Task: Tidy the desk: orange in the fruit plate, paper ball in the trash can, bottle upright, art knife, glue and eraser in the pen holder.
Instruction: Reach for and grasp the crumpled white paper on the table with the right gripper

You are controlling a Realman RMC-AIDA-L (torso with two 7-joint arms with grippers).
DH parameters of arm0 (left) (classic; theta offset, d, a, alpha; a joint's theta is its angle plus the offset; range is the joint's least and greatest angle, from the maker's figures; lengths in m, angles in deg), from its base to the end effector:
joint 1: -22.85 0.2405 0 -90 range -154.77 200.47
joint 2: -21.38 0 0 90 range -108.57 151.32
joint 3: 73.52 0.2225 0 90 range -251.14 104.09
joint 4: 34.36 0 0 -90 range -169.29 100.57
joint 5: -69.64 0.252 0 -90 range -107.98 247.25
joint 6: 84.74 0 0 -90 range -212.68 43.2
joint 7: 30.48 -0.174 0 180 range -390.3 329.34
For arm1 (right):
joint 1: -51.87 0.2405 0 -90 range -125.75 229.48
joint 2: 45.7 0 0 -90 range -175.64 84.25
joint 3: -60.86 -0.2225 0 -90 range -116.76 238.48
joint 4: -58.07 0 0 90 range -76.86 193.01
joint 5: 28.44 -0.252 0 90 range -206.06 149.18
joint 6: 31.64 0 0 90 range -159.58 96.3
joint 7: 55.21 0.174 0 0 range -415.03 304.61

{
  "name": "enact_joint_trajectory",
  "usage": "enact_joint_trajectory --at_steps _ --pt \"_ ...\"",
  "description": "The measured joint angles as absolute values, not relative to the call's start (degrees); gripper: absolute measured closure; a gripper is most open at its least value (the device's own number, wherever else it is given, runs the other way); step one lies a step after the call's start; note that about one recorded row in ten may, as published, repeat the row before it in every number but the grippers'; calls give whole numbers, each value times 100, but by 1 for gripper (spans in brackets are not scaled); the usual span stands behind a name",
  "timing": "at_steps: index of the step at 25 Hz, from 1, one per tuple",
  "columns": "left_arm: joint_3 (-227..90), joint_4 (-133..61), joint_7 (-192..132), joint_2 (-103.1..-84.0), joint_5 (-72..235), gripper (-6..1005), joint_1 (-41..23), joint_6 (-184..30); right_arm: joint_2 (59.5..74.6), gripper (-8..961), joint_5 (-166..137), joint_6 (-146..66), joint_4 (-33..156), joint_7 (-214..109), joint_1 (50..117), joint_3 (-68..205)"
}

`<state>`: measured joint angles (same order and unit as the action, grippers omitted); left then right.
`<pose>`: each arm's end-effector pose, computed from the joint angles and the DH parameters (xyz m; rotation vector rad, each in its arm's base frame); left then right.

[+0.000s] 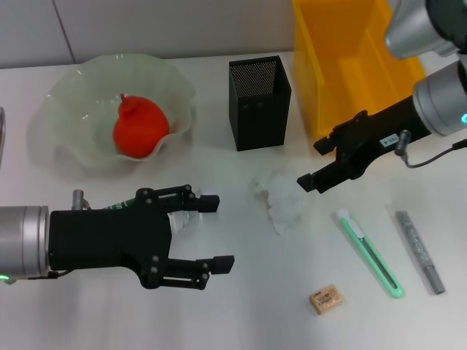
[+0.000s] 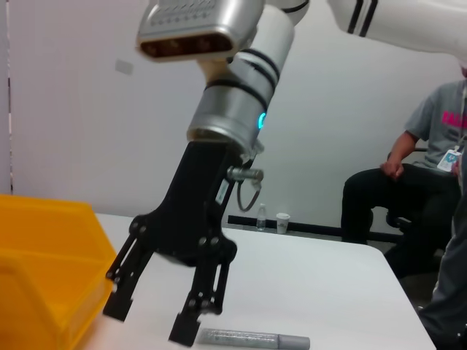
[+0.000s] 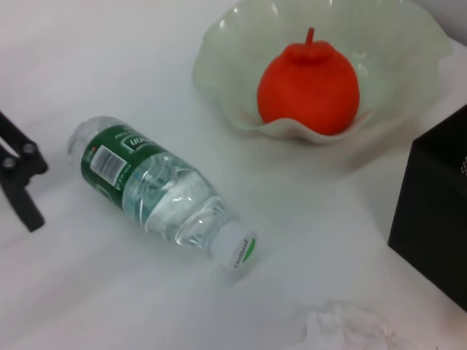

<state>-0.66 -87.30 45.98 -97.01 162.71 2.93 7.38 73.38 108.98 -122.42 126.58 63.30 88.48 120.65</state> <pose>-0.1841 0.3146 -0.0358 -2.9900 -0.1901 -0.8050 0.1697 0.3994 0.0226 -2.8084 0.6793 -0.1180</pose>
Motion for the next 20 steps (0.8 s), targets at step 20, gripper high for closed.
enact_joint_trajectory --at_steps 20 --pt "1 -8744 4598 -9701 16271 153 301 807 7339 128 11154 -11322 11510 6343 9284 12551"
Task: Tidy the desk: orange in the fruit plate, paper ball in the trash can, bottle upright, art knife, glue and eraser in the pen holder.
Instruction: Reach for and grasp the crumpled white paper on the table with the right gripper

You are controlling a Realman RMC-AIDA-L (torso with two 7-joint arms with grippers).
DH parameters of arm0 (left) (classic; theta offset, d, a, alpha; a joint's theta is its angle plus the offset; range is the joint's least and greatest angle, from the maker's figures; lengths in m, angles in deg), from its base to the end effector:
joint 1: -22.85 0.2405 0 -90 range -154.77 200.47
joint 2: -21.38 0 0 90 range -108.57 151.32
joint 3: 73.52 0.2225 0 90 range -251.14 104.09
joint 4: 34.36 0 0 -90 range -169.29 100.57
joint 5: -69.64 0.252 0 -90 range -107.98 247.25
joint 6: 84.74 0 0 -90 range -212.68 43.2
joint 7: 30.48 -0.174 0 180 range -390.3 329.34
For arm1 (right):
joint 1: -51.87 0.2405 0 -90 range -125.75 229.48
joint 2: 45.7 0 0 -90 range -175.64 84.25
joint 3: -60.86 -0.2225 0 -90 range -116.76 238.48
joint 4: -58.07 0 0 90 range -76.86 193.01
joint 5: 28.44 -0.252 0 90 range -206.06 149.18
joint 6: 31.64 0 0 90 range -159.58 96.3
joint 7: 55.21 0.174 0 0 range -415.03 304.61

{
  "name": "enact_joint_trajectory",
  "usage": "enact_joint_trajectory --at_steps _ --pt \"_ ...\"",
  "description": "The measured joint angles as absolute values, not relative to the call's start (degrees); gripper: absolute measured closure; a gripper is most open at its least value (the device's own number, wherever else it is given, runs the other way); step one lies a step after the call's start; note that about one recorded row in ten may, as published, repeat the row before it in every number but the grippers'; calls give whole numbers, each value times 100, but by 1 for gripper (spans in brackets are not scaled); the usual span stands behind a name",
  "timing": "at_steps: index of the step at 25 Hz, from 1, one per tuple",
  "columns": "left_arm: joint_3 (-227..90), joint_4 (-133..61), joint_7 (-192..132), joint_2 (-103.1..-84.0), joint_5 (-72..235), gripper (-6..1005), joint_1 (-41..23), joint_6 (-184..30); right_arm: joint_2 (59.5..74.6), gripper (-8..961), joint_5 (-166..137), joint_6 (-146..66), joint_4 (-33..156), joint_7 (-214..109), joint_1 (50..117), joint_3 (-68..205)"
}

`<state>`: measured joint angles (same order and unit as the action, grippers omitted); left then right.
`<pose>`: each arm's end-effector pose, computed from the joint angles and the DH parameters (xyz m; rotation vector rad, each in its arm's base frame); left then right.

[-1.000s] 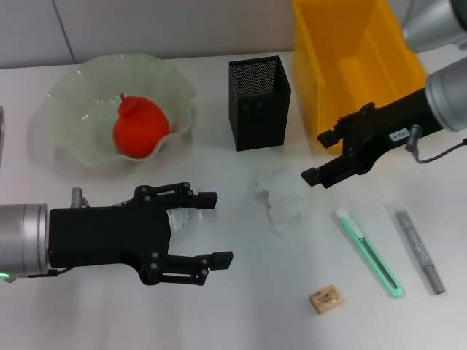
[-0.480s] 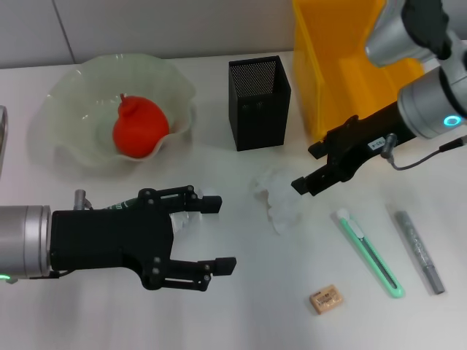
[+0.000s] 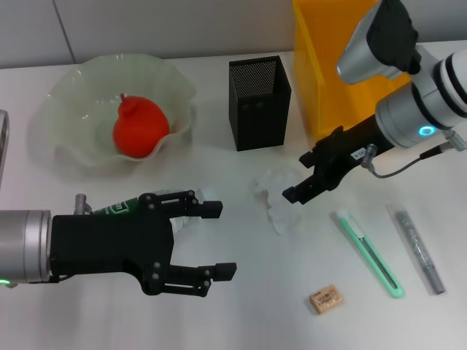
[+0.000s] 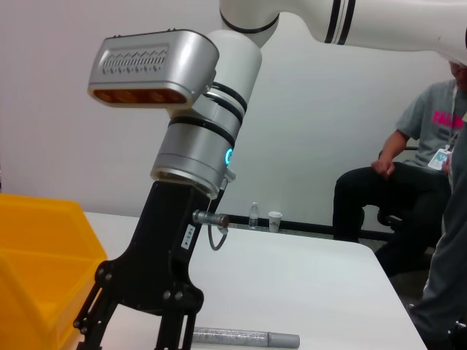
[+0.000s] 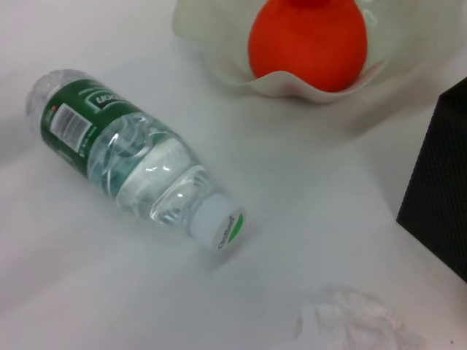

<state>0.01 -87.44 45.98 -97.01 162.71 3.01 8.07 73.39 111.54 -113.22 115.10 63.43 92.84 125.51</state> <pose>-0.1826 0.3109 -0.0376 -3.0108 -0.1805 -0.8092 0.1815 0.4131 -0.0220 -2.8061 0.6914 -0.2296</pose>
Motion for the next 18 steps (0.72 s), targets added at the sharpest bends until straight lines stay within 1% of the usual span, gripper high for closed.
enact_joint_trajectory --at_steps 9,18 --pt "37 -8744 4598 -9701 16271 153 308 819 7339 128 11323 -10970 11019 6344 9598 12575" --pt "39 -8745 4538 -9701 16271 152 308 825 7342 127 11359 -10889 10808 6344 9716 12572"
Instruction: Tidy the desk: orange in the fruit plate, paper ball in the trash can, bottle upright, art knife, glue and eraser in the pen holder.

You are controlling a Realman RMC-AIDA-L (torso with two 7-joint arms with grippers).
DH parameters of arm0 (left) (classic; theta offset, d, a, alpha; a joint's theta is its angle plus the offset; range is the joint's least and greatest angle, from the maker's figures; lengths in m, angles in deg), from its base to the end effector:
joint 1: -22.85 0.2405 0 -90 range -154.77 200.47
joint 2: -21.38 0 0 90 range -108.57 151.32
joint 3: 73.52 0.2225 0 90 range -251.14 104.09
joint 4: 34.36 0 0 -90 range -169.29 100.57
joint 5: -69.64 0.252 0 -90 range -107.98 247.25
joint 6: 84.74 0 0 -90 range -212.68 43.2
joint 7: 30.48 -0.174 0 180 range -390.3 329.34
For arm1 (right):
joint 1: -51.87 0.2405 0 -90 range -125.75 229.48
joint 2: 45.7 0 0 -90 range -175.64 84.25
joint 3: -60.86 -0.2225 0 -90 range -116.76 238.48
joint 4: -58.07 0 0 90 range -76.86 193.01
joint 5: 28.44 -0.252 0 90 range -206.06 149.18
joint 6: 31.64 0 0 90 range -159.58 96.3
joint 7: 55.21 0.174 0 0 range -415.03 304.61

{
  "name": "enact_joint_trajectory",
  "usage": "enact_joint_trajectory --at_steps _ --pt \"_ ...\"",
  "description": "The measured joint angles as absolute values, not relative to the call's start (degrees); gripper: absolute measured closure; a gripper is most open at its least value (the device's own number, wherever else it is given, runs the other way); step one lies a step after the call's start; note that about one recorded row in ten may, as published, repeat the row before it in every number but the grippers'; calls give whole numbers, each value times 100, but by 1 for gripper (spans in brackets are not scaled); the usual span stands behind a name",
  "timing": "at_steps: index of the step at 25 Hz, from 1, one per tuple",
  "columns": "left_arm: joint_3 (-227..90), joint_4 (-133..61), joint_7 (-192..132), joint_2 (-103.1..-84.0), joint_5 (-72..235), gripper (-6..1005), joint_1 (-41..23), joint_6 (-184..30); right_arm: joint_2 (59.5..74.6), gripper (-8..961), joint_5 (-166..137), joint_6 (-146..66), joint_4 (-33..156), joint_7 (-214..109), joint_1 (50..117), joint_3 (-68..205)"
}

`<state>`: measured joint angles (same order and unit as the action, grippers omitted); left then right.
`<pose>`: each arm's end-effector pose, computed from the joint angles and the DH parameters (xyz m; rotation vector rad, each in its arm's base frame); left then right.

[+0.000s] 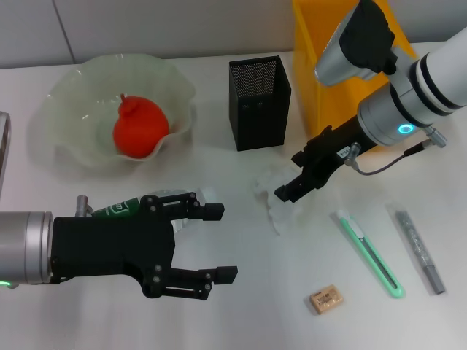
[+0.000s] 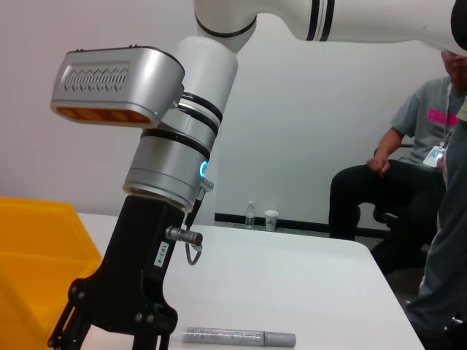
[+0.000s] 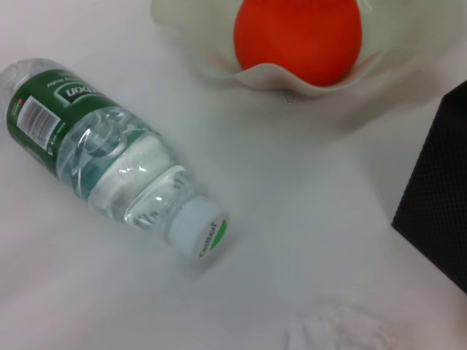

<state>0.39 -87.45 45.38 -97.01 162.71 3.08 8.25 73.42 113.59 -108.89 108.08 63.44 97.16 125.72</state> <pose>-0.1824 0.3093 -0.0389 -3.0180 -0.1628 -0.8086 0.1826 0.4232 -0.0404 -2.7977 0.6875 -0.2826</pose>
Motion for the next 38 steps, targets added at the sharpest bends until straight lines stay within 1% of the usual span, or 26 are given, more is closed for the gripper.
enact_joint_trajectory --at_steps 19,23,35,38 --pt "39 -8745 4528 -9701 16271 152 304 824 7358 138 11526 -10492 10563 6774 9773 12918" --pt "39 -8744 4528 -9701 16271 152 306 824 7358 337 11527 -10518 10567 6784 9791 12931" --pt "39 -8745 4528 -9701 16271 152 306 824 7357 510 11501 -10505 10610 6871 9780 12942" --pt "39 -8744 4528 -9701 16271 152 301 824 7357 522 11488 -10506 10649 6893 9754 12942"
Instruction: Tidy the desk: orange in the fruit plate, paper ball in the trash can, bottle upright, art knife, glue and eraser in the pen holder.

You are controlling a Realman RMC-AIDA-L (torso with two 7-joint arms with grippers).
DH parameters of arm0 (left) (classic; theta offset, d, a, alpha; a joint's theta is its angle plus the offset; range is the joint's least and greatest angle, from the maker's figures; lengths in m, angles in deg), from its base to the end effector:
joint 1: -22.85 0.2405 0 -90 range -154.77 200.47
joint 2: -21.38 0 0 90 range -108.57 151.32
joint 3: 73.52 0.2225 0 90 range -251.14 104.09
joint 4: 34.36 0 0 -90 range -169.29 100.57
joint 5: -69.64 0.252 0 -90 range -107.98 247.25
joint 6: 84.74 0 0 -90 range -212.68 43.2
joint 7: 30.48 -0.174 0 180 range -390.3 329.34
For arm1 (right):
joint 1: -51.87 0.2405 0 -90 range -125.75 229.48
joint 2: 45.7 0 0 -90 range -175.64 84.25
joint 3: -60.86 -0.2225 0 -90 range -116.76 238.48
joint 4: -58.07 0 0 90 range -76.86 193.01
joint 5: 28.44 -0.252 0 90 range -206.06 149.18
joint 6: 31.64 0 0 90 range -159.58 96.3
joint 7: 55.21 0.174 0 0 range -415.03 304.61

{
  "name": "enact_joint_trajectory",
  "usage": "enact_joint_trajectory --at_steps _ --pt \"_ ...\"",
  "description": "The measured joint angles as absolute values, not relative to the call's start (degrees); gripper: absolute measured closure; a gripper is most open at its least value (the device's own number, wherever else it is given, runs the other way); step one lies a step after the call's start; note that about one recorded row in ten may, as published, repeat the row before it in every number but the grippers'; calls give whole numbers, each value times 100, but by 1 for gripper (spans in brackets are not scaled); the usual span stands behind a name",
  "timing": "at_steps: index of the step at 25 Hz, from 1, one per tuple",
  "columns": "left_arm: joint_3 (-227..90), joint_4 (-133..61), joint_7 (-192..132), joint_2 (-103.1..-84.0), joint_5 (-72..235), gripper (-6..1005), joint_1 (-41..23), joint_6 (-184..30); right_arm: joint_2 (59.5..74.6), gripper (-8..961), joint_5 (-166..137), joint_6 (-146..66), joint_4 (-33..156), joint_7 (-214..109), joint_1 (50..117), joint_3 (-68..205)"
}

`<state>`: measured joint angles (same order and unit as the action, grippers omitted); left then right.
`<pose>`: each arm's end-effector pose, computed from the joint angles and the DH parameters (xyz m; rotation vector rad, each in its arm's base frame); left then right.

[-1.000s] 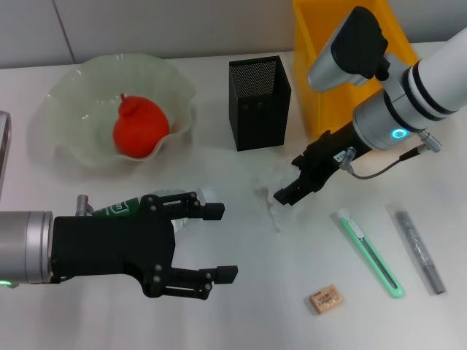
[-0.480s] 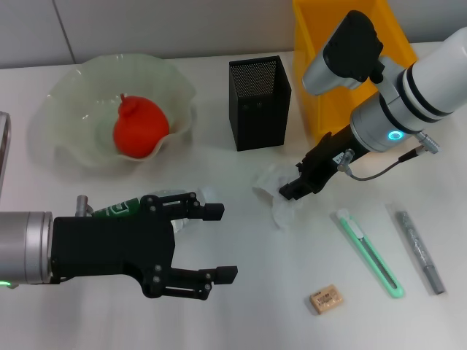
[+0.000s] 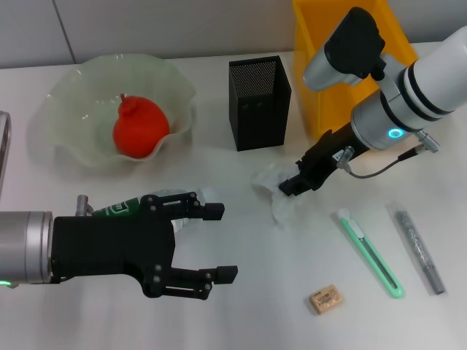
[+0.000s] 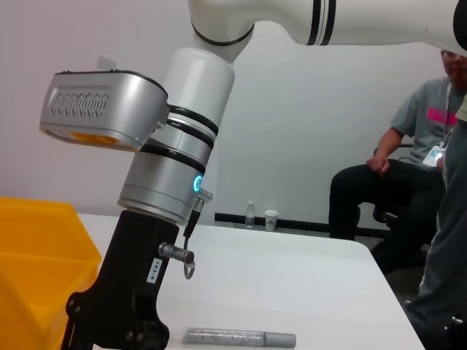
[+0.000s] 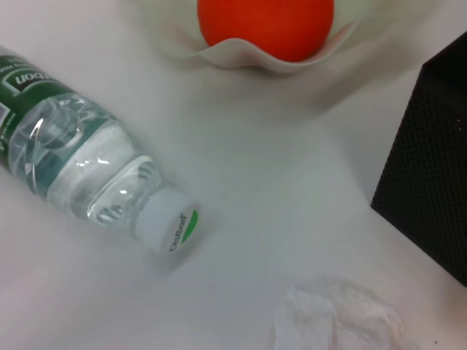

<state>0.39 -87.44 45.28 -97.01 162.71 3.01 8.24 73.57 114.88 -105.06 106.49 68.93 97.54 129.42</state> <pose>-0.1820 0.3095 -0.0389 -3.0180 -0.1587 -0.8084 0.1869 0.4257 -0.0523 -2.7377 0.7528 -0.3371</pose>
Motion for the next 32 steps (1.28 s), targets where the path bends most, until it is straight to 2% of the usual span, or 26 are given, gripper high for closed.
enact_joint_trajectory --at_steps 10,18,32 --pt "35 -8746 4528 -9701 16271 152 301 825 7382 537 11462 -10636 11432 7198 9317 13237" --pt "29 -8747 4528 -9701 16272 152 264 802 7376 537 10789 -11096 13045 7574 8624 13699" --pt "39 -8747 4500 -9707 16268 152 238 783 7365 539 10983 -11032 14323 7536 8130 13600"
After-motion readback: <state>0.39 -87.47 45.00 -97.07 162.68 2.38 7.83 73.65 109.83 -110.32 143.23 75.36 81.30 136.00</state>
